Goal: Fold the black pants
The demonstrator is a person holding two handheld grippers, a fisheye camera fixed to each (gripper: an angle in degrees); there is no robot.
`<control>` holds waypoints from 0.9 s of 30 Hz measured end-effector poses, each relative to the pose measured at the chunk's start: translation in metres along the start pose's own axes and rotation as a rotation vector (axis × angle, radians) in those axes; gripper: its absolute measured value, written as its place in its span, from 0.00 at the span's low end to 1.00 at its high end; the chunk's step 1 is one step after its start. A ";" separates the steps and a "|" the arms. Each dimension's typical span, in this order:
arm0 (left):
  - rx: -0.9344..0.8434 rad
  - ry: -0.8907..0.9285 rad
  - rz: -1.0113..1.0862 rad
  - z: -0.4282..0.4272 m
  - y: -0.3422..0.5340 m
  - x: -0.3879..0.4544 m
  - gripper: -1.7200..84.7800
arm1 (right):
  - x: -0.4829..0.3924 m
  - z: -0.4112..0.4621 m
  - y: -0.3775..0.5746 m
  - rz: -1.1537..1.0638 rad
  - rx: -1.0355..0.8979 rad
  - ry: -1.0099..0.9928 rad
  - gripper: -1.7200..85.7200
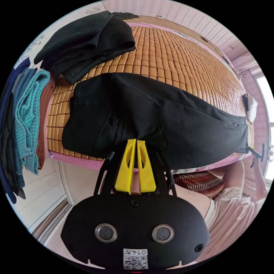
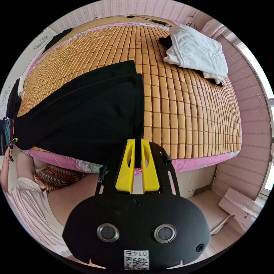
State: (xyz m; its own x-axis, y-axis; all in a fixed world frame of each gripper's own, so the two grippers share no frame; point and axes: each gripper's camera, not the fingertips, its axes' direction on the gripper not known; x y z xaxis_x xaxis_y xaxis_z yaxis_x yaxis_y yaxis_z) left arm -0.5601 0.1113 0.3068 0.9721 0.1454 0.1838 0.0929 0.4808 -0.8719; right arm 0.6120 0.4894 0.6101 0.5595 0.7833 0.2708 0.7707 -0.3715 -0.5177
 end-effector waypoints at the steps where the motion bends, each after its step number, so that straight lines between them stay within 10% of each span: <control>1: 0.002 0.001 0.021 -0.004 -0.001 0.009 0.01 | 0.001 -0.001 0.015 0.010 0.008 -0.010 0.07; 15: 0.424 -0.106 0.717 -0.109 -0.021 0.225 0.06 | 0.023 -0.013 -0.011 0.115 0.324 -0.102 0.12; 27: 0.230 -0.001 1.190 -0.079 -0.097 0.434 0.12 | 0.048 0.000 0.020 0.112 0.402 -0.154 0.01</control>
State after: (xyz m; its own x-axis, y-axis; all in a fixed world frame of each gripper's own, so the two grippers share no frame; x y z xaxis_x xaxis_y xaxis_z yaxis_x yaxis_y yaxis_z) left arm -0.1304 0.0594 0.4358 0.4231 0.6019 -0.6773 -0.8993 0.1879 -0.3948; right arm 0.6545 0.5195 0.6125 0.5570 0.8260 0.0870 0.5115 -0.2587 -0.8194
